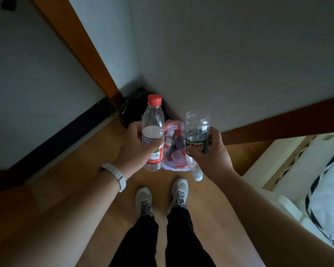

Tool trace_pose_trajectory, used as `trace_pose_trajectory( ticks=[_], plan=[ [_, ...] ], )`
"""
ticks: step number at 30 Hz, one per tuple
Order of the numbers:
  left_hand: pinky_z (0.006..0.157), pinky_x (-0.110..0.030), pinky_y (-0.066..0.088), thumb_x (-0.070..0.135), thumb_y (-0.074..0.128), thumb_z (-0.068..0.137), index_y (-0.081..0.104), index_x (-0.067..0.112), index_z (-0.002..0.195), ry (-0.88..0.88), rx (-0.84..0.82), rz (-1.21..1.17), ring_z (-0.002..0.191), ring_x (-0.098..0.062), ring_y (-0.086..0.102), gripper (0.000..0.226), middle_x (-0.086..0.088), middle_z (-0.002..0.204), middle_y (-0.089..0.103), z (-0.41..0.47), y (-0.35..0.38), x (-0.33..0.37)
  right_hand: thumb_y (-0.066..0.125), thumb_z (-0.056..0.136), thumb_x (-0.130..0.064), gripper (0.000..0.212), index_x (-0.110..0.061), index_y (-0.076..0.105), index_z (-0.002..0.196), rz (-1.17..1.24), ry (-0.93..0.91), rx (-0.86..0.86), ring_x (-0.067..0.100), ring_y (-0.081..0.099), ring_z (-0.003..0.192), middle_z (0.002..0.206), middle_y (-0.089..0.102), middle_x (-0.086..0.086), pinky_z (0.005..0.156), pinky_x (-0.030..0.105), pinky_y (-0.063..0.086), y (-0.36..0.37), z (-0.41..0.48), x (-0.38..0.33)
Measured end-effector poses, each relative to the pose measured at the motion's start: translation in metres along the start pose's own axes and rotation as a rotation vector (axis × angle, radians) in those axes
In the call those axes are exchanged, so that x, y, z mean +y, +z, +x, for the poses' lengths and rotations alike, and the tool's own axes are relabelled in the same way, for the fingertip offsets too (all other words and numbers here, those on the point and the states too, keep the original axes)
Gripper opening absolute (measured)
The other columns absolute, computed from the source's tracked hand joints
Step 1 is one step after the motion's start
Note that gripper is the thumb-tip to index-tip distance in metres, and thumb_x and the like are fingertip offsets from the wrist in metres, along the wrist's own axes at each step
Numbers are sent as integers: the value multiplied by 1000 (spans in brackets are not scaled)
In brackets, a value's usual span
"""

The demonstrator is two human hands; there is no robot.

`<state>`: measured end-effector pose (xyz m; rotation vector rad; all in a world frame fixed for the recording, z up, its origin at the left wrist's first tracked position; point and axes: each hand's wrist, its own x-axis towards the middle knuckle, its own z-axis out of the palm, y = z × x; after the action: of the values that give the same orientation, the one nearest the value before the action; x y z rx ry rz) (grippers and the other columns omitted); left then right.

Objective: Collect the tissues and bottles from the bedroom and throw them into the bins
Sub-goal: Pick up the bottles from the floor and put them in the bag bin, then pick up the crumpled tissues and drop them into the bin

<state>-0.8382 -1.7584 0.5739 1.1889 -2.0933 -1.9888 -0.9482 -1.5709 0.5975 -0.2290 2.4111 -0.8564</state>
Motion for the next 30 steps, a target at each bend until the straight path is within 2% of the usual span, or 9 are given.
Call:
trace_pose_trajectory(
  ticks=[3,13,17,20,22,24,25,28,30],
  plan=[
    [74,-22,55,23,81,76,48,23,113,-11,10,51,89,-4,67,50,4,102,65,36,21,-47,70,78,-47,64,-31,34,129,-7,29,-30,6,55,93,110,50,-12,69,19,41,33,41,39],
    [67,-9,49,20,79,79,48,16,116,-85,-7,103,87,5,63,48,6,102,63,134,96,-222,73,72,-45,67,-33,38,128,17,67,-68,12,60,94,115,59,-7,73,25,48,147,156,176],
    [74,-15,52,24,81,76,47,18,121,-102,-22,109,92,0,65,57,6,108,63,166,122,-265,68,66,-57,69,-39,36,125,17,89,-44,16,61,100,115,60,-8,84,42,54,176,186,210],
    [84,-22,52,27,84,71,48,20,120,-81,-35,158,97,-1,63,61,6,110,62,181,132,-277,69,69,-54,68,-37,36,127,-15,119,-61,18,60,100,115,60,-7,86,42,53,185,196,224],
    [86,-13,47,25,84,71,47,23,115,-62,-45,181,97,8,58,57,13,108,59,182,130,-278,67,70,-59,72,-35,34,130,-41,111,-91,20,58,106,122,57,-5,89,42,52,187,197,226],
    [83,-2,40,20,81,76,43,26,113,-51,-84,244,95,18,52,53,24,106,51,176,125,-270,69,75,-54,73,-32,34,135,-46,126,-107,17,56,110,129,54,-5,89,37,50,180,192,226],
    [82,-2,40,19,79,79,44,24,114,-28,-110,296,95,16,53,50,24,106,51,171,119,-264,69,78,-49,69,-31,35,136,-48,131,-108,16,56,110,131,53,-5,88,35,49,174,189,224],
    [85,-22,47,30,71,85,49,22,126,123,-219,574,105,-6,56,47,10,117,59,157,94,-235,63,86,-41,54,-31,43,136,-137,99,-122,11,54,101,133,53,-3,82,29,45,149,175,212],
    [84,-22,47,31,68,88,50,22,129,265,-297,715,107,-8,54,46,6,121,59,149,77,-211,60,89,-39,48,-29,47,134,-209,39,-112,9,51,97,134,53,-2,80,27,42,130,166,197]
  ],
)
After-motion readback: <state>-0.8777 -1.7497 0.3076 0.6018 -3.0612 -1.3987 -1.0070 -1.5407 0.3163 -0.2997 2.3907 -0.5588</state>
